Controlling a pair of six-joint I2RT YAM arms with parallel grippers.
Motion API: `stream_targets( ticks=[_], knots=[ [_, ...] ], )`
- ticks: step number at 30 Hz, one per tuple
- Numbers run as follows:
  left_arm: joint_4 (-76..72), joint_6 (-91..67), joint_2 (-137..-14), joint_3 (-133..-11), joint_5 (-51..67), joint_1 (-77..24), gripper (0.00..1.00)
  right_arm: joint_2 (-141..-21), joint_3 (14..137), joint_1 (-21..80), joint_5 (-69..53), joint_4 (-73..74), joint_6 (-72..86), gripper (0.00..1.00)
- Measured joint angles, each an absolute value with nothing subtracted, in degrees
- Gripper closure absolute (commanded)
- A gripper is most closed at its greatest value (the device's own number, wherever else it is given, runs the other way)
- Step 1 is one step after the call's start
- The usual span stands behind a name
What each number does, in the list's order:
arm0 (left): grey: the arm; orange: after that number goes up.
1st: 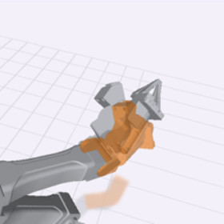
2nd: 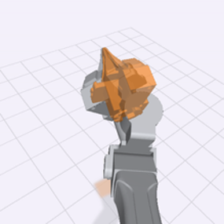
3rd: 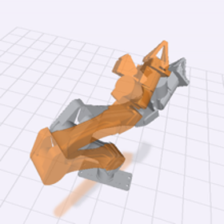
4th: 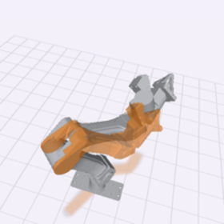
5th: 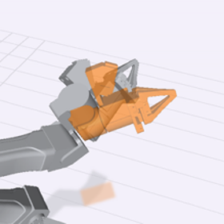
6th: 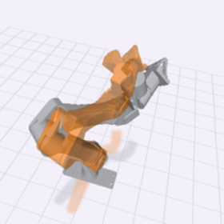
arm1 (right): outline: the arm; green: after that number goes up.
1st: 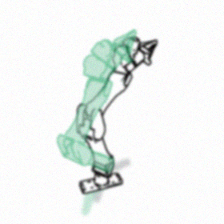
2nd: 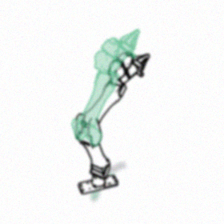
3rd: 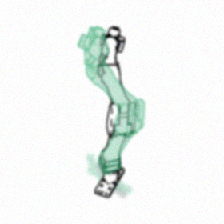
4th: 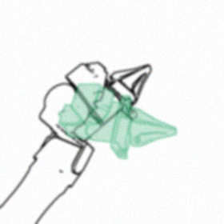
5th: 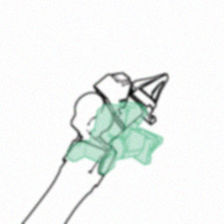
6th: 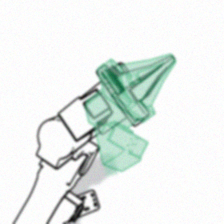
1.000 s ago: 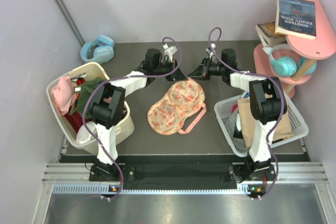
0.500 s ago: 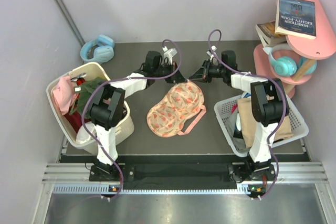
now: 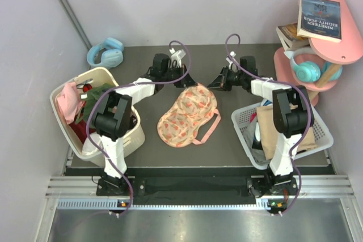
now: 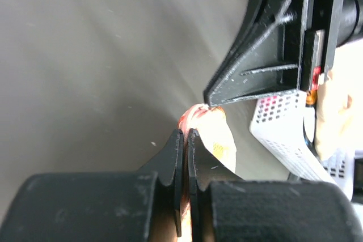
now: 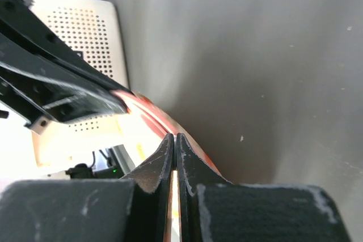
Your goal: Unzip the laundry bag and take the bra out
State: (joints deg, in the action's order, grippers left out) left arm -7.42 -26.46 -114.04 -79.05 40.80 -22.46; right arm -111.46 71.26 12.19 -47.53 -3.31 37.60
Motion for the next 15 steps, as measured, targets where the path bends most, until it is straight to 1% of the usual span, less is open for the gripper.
stream_targets(
  ticks=[6, 12, 13, 14, 15],
  knots=[
    [-7.2, -27.1, -113.6, -79.0, 38.1, -20.9, 1.00, -111.5, 71.5, 12.2, -46.0, -1.7, 36.4, 1.00],
    [-6.8, -28.4, -113.6, -79.1, 34.7, -20.6, 1.00, -111.5, 74.8, 12.2, -45.0, 1.8, 34.9, 1.00],
    [-6.7, -28.5, -113.6, -79.1, 33.9, -20.5, 0.96, -111.5, 75.6, 12.2, -44.8, 2.4, 34.6, 1.00],
    [-6.4, -28.5, -113.6, -79.2, 33.2, -20.5, 0.69, -111.5, 76.2, 12.2, -44.7, 3.0, 34.3, 1.00],
    [-6.3, -28.4, -113.6, -79.2, 32.8, -20.5, 0.60, -111.5, 76.7, 12.2, -44.6, 3.4, 34.0, 1.00]
  ],
)
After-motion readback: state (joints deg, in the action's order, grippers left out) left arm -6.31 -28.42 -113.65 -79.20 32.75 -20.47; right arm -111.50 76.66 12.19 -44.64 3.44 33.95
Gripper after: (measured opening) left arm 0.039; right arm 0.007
